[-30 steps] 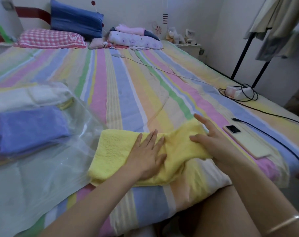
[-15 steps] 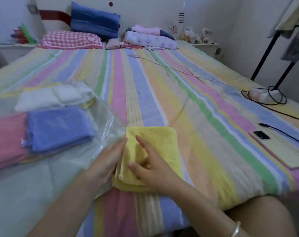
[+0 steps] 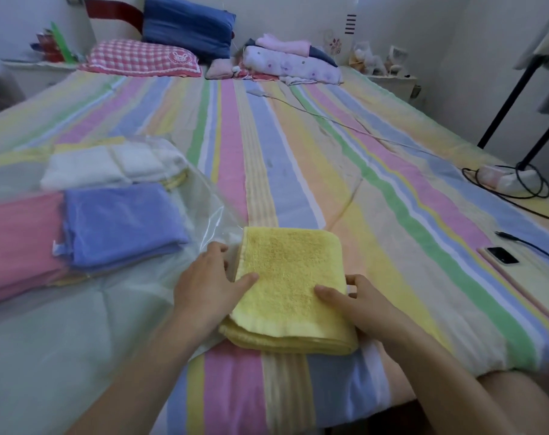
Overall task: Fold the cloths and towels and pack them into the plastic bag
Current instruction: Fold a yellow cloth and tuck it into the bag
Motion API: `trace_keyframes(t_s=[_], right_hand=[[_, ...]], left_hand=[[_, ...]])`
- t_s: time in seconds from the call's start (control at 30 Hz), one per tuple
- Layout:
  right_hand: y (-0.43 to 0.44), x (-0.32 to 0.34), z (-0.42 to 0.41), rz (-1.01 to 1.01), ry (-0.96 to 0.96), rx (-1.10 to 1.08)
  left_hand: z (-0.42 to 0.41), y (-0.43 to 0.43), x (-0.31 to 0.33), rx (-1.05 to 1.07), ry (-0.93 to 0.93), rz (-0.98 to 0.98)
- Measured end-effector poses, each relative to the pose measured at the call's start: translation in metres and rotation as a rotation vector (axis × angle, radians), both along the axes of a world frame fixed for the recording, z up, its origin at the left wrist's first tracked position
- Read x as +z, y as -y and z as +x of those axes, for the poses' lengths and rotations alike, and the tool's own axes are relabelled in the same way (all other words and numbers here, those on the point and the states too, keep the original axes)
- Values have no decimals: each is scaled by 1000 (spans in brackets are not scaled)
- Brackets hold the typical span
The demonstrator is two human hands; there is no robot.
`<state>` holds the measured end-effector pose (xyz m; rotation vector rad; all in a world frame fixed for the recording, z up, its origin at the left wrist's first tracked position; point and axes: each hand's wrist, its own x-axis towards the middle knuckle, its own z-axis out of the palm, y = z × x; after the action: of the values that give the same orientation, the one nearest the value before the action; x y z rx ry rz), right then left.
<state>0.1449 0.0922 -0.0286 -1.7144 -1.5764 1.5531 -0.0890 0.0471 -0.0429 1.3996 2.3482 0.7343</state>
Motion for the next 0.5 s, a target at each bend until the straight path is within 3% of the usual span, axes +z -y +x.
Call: trace_keyframes(t_s=[0.1, 0.27, 0.33, 0.4, 0.5], right_hand=[[-3, 0, -1, -13, -11, -11], [-24, 6, 11, -1, 109, 23], [-35, 18, 23, 34, 189, 50], [-44, 32, 33, 81, 255, 116], [-59, 47, 40, 226, 438, 217]], left_hand=[[2, -4, -4, -31, 228, -52], [20, -8, -2, -47, 341, -58], [36, -6, -2, -77, 226, -69], [58, -2, 2, -99, -13, -26], [90, -2, 5, -172, -422, 283]])
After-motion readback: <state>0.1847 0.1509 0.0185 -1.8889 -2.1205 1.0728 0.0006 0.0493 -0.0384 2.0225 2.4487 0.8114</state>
